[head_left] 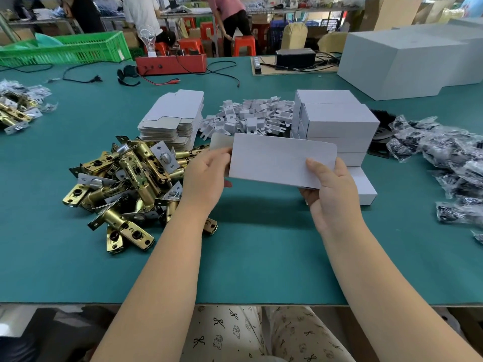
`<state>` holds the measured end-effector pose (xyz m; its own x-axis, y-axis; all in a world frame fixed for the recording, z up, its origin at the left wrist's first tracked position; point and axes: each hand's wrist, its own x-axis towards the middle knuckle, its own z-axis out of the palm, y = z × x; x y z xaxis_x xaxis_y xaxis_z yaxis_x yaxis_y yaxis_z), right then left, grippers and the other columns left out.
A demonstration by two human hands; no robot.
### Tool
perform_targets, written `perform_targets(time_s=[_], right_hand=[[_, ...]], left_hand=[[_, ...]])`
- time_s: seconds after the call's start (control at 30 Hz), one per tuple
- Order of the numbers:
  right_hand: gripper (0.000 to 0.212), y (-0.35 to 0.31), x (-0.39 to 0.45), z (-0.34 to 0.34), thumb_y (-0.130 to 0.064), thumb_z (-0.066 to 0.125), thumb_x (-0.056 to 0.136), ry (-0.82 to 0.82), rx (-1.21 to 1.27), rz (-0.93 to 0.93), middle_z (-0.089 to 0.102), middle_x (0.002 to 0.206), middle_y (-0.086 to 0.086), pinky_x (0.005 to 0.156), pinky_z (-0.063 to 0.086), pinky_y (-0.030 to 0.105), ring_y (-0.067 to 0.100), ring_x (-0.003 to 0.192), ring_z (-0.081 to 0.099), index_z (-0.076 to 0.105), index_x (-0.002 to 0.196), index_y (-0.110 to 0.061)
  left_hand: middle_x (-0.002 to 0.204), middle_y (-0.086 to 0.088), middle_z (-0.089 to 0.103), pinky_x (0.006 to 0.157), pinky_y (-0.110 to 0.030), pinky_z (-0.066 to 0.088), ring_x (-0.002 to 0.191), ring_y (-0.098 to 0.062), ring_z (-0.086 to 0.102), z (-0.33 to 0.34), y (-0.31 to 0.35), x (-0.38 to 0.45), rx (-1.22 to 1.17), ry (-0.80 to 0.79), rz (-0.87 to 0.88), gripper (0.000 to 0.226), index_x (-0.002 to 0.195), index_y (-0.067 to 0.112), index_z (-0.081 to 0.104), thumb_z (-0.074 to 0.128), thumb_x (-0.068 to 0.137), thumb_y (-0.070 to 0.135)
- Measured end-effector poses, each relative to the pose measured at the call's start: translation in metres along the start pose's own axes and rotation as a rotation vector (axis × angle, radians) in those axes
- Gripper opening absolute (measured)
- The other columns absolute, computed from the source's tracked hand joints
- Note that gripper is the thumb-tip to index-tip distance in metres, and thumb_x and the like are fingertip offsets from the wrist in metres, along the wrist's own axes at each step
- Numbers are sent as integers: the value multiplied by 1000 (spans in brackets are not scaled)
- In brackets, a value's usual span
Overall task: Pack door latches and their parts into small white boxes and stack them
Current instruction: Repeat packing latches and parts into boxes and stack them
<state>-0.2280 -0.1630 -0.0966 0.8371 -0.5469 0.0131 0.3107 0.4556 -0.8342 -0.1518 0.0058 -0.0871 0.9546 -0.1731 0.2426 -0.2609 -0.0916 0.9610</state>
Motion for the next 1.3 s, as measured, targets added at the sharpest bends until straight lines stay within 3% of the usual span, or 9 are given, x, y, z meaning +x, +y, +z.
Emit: perform_targets(time_s=[0.17,0.4,0.57,0.63,0.77,0.83,0.93,1.03,1.3], right_hand=[[23,-1,0,0,-2,55,91,5,37,16,72,80,-14,64,54,22,3,74,68,60,100,-22],[24,-3,1,-4,-2,56,89,30,44,22,72,81,-13,65,53,24,4,74,67,61,100,-23],[23,-3,1,-2,-2,56,89,16,57,18,72,81,-13,62,53,22,5,74,68,61,101,-22],[23,-3,1,-2,-2,55,90,9,40,11,72,81,-13,63,54,23,4,74,68,60,101,-22],[22,-1,1,-2,-3,54,92,2,4,9,72,79,-15,60,53,21,4,72,67,58,101,-23],[22,0,0,0,-4,54,92,-24,12,20,72,81,-14,60,53,21,4,72,67,58,103,-23],[22,-1,-1,1,-4,54,93,-36,11,11,72,81,-15,61,54,21,4,73,67,57,104,-23],[23,-3,-2,-1,-4,54,92,-11,-11,-25,72,78,-16,57,51,19,3,71,67,57,103,-24],[32,-2,-6,1,-5,56,91,11,-143,-155,72,91,-18,76,54,23,2,87,67,60,110,-30]], left_hand=[[107,18,72,54,-20,53,96,-2,67,-9,-1,1,-102,-97,66,59,112,40,67,48,86,-9],[110,24,65,65,-28,56,93,-5,62,-11,-9,1,198,-139,205,50,116,67,53,59,95,22],[137,21,50,84,-31,57,112,-4,59,-6,-5,0,94,108,217,69,134,56,27,67,88,23],[130,24,54,93,-23,51,111,5,57,-6,-5,-1,88,129,254,56,134,41,43,63,87,18],[130,24,56,88,-6,44,102,18,55,3,-4,-9,-34,-69,210,52,138,30,50,42,90,11],[133,12,59,102,-26,46,122,0,53,6,-1,-9,-212,-183,120,50,139,25,49,36,93,14],[124,13,65,89,-35,53,119,-7,57,5,-1,-5,-357,-297,15,48,133,31,49,30,92,47],[152,6,42,91,-36,54,137,-14,42,2,-5,0,-258,-397,-30,92,152,32,25,25,76,83],[126,5,61,65,-35,60,101,-15,66,11,-8,1,-290,-204,-73,39,141,32,46,42,102,27]])
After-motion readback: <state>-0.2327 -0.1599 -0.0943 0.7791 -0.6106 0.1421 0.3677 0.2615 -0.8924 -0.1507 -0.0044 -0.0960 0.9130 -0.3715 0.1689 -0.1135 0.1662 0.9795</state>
